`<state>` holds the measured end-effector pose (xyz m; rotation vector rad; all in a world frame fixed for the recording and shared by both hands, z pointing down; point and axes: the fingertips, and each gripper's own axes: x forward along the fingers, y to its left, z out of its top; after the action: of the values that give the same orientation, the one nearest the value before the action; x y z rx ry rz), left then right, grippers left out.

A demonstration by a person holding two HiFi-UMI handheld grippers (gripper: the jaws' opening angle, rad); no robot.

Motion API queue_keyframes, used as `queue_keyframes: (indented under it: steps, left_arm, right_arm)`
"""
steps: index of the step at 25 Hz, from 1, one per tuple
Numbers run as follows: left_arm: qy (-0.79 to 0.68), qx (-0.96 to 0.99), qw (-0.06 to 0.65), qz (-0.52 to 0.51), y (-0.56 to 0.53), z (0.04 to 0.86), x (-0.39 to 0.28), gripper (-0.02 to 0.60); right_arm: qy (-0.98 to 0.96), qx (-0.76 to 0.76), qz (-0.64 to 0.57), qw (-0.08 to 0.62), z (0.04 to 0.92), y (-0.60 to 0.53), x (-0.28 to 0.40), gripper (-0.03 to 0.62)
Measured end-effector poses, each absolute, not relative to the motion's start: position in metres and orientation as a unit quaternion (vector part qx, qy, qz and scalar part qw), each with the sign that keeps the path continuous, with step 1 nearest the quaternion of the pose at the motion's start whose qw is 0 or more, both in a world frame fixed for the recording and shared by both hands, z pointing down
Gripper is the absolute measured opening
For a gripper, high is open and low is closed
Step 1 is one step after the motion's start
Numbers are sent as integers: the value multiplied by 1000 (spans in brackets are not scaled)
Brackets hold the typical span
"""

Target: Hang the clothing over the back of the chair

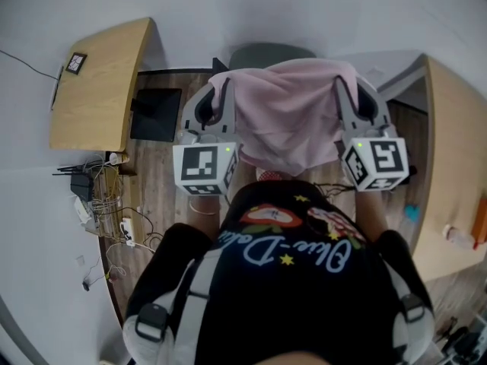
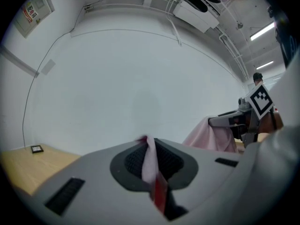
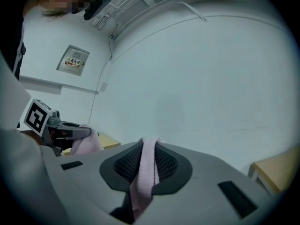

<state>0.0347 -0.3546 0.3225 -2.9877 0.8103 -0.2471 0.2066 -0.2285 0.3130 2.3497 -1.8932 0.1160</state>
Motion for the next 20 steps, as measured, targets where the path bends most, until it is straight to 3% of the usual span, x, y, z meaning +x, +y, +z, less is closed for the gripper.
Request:
queue_keyframes:
  steps: [20]
  left_arm:
    - [218,-970,-3,-108,-411,370,68,15]
  right_arm:
    - [-571,813,77,78,359,-268,236,44]
